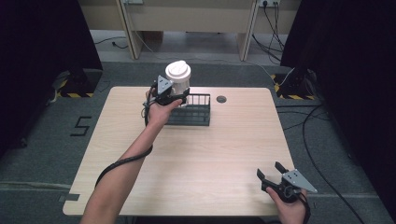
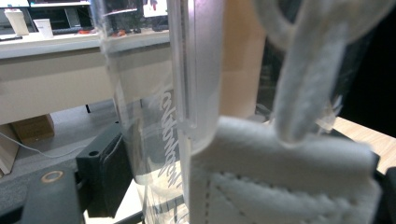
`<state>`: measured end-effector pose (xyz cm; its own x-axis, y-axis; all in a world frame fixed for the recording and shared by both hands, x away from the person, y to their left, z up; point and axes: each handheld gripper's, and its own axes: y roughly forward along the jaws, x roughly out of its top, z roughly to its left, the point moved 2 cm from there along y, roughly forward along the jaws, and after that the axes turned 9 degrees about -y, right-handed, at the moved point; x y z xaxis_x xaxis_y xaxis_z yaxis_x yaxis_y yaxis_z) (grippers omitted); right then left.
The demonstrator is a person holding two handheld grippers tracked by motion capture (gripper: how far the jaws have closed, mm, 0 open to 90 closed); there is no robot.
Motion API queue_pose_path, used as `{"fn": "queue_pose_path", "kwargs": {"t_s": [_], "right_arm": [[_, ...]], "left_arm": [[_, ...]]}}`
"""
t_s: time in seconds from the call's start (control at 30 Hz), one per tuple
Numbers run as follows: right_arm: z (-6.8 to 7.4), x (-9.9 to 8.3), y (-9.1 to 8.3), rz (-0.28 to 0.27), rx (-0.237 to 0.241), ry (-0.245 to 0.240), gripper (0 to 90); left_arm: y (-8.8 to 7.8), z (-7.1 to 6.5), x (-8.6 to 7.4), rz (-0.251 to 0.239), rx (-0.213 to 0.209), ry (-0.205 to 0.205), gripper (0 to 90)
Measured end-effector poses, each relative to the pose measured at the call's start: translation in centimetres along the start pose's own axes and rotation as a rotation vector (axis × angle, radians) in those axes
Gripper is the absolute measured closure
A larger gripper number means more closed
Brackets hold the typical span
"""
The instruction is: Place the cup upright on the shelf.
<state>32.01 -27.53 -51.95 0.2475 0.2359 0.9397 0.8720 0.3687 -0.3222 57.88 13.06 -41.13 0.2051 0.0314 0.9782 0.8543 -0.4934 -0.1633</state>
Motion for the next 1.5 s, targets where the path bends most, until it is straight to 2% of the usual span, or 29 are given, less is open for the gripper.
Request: {"fn": "queue_pose_path", "kwargs": {"t_s": [0.7, 1.1, 1.5], "right_arm": [[0.1, 0.0, 0.0, 0.002, 0.010, -0.002, 20.3], [0.1, 0.0, 0.0, 0.004, 0.009, -0.009, 20.4], [0.1, 0.0, 0.0, 0.002, 0.010, -0.009, 20.3]], "left_arm": [[1.8, -0.2, -2.9, 0.061, 0.020, -0.042, 17.4], [2.0, -0.2, -4.0, 0.084, 0.034, -0.043, 17.4], [2.0, 0.0, -4.5, 0.074, 0.037, -0.062, 17.2]]}}
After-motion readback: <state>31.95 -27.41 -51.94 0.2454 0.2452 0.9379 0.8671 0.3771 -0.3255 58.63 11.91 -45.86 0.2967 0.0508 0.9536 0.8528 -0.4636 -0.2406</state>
